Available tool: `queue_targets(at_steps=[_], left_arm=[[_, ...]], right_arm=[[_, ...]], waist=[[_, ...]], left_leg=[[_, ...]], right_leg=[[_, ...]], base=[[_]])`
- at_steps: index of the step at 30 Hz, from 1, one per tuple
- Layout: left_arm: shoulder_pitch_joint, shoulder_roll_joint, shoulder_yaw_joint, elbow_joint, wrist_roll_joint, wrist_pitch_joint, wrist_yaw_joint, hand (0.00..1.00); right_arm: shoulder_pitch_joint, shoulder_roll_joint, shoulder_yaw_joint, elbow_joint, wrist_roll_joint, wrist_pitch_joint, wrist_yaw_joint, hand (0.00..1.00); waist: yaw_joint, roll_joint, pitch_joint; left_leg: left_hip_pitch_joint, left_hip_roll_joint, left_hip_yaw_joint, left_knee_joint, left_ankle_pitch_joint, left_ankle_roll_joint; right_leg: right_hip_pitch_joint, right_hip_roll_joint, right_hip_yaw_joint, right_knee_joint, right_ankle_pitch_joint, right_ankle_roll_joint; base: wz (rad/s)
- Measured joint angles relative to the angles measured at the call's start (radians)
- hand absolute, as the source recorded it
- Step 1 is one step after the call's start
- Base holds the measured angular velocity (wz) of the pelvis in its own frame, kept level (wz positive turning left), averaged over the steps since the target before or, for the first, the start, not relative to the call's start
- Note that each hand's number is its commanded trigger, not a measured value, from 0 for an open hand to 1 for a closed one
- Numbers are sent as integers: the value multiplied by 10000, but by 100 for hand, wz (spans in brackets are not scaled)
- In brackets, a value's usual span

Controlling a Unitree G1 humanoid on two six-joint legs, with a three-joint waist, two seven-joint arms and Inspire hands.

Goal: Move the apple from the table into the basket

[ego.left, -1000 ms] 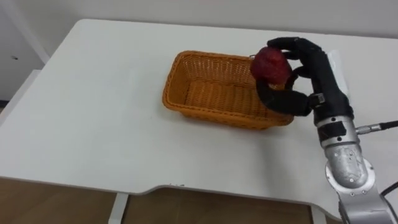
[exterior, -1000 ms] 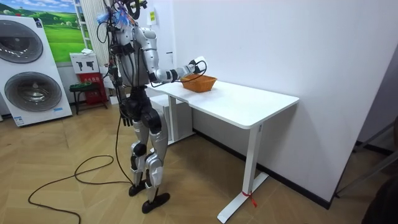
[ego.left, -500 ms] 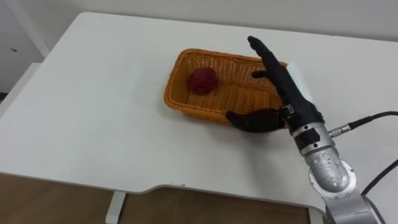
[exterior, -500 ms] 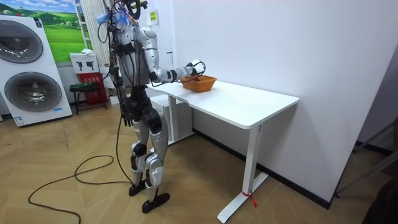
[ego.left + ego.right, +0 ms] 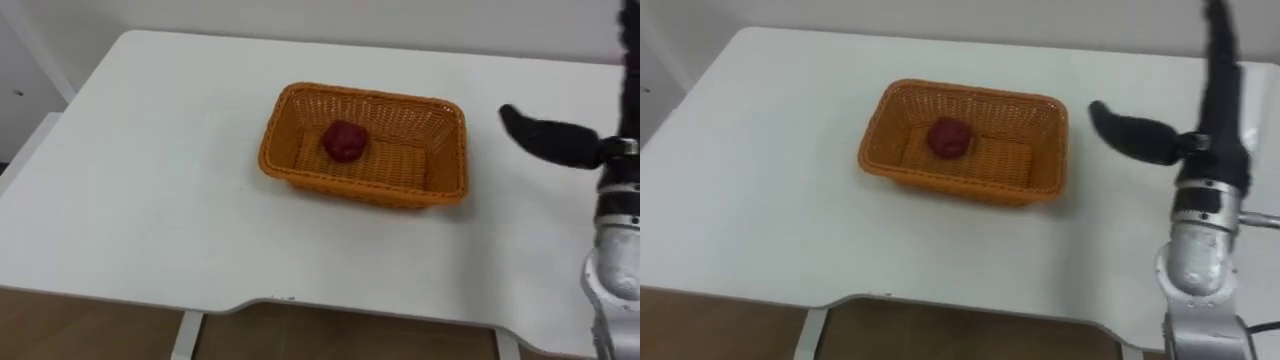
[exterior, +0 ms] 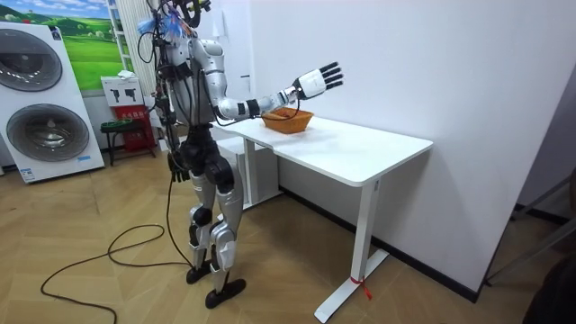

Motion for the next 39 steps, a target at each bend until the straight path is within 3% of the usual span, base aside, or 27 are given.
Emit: queue_targets(at_steps=[5,10,14,16,21,26,28,31,34,39], left_arm=[[398,2,701,-54,17,-60,226,0],[709,3,1112,-290,-15,-93,399,0],[690,2,1109,-447,31,-48,402,0],[643,-12,1104,-560,103,-7,402,0],[622,-105,1106,-619,100,325,416,0],[487,-116,1000,-605,25,553,337,0],[476,-114,886,-620,31,563,318,0],[403,-160,812,-607,28,619,245,0],[273,-201,775,-605,30,791,203,0],[59,-316,109,-400,-18,994,221,0]], right_arm=[[-9,-43,-2053,1307,2746,-152,-1997,0],[8,-175,-3838,3995,5370,-236,-3429,0],[122,-244,-4255,6443,5815,-161,-3559,0],[217,-237,-4216,7987,6391,56,-3540,0],[393,58,-3724,10549,6441,659,-2949,0],[701,300,-2320,11725,5406,1223,-1968,0],[732,305,-1543,12526,4463,1422,-1309,0],[886,365,-788,12873,3800,1775,-672,0],[1098,396,131,13059,2668,1886,81,0],[1061,495,1077,13117,1321,2203,1112,0]], waist=[[-404,-66,-40],[-925,-52,-59],[-1153,79,-79],[-1144,162,-72],[-1030,188,-70],[-779,156,-46],[-629,62,13],[-420,4,42],[-255,-46,44],[-162,103,48]], left_leg=[[-33,8,61,0,0,0],[-45,-49,35,-12,-2,0],[-69,-44,47,-9,-2,-1],[-61,-50,73,9,-2,-1],[15,-55,98,49,-1,2],[95,-47,115,-9,2,7],[315,-49,89,-35,-2,6],[435,-37,50,-137,-7,6],[419,-45,59,-183,-17,15],[360,-52,68,-178,-39,35]], right_leg=[[-13,4,27,8,0,0],[1,9,16,45,-2,2],[2,12,81,39,-6,-1],[-9,28,202,43,-7,-3],[7,37,296,55,-23,15],[57,23,316,41,-31,28],[255,29,341,-125,-55,37],[351,26,307,-202,-72,42],[374,23,302,-270,-67,49],[342,-2,156,-265,-50,69]], base=[[-3],[1],[0],[-6],[-2],[-1],[0],[5],[0],[0]])
